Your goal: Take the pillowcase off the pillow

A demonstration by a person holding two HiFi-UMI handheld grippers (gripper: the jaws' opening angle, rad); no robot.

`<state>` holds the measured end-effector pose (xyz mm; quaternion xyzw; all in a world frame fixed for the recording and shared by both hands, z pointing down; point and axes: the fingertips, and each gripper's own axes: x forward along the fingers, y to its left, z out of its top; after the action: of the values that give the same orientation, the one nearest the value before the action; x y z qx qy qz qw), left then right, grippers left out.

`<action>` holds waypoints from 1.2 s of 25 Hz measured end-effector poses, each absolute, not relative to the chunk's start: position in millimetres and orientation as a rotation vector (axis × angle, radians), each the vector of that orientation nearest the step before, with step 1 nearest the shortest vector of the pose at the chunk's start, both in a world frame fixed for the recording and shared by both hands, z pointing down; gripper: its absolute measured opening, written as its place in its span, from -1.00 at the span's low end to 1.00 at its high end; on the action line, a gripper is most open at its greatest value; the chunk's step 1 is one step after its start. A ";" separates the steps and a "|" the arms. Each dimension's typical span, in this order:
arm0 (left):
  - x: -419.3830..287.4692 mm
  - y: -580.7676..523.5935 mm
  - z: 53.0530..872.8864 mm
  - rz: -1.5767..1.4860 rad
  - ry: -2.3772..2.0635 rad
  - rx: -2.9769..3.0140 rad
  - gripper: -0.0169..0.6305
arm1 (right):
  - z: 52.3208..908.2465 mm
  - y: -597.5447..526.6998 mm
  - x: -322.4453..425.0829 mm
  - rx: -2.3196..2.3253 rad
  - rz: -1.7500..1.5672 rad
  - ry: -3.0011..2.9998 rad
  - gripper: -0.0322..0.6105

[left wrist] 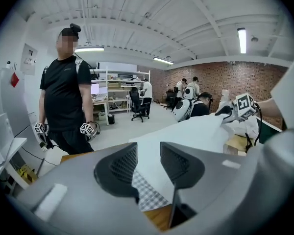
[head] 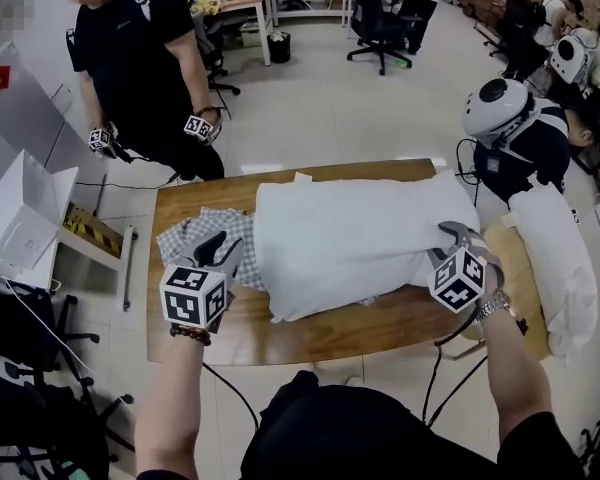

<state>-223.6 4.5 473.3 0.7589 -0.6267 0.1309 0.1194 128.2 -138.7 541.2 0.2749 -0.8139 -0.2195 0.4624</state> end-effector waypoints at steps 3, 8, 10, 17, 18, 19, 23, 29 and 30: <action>-173.2 11.0 461.3 0.392 -1.842 2.260 -0.50 | 538.9 -115.4 148.1 0.573 -0.580 -1.972 -0.37; -68.3 30.3 436.9 0.405 -1.848 2.352 -0.55 | 495.3 -56.3 169.4 0.509 -0.743 -2.080 -0.44; -33.1 38.9 427.3 0.410 -1.843 2.389 -0.59 | 452.3 -30.2 165.9 0.566 -0.806 -2.245 -0.63; 86.5 80.3 400.7 0.423 -1.886 2.521 -0.93 | 376.8 70.2 164.6 0.658 -0.707 -2.788 -0.89; 86.2 86.9 395.7 0.421 -1.894 2.531 -0.93 | 373.5 79.0 158.0 0.657 -0.675 -2.820 -0.89; 83.8 93.0 390.2 0.414 -1.901 2.540 -0.93 | 368.8 87.0 150.1 0.658 -0.654 -2.848 -0.90; 80.0 111.2 378.8 0.369 -1.913 2.577 -0.94 | 362.9 108.6 131.1 0.686 -0.602 -2.912 -0.90; 73.0 142.6 375.6 0.338 -1.894 2.624 -0.94 | 360.9 138.2 111.6 0.735 -0.510 -2.956 -0.90; 70.7 147.2 375.1 0.333 -1.892 2.628 -0.94 | 360.3 142.6 108.9 0.738 -0.500 -2.958 -0.90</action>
<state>70.7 147.2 375.1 0.8060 -0.5802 0.1023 -0.0570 108.9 142.6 360.3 0.2388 -0.9571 -0.1618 0.0259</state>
